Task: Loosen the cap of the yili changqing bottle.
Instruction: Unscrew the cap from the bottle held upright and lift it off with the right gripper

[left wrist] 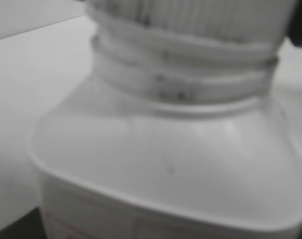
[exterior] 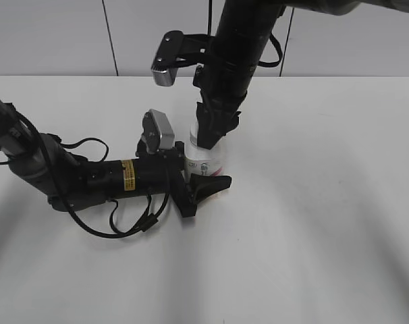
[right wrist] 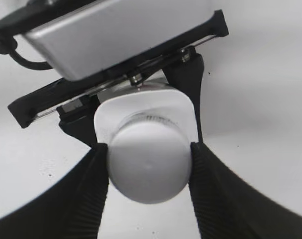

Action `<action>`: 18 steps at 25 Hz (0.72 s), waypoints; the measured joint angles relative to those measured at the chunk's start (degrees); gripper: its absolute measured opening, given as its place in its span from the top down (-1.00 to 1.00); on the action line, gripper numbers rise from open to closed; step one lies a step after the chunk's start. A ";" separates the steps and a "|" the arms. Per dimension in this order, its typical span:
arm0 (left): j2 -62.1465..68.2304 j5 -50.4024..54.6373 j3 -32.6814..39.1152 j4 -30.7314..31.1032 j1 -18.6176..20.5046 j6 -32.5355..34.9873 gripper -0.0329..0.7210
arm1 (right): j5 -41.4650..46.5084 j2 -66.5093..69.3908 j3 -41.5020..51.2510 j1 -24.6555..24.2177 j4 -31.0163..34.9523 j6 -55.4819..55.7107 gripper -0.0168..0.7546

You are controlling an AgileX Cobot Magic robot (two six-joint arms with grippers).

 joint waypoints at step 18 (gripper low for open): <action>0.00 0.00 0.00 0.05 0.00 0.00 -0.27 | 0.22 0.00 -0.10 -0.10 0.80 -3.91 -0.06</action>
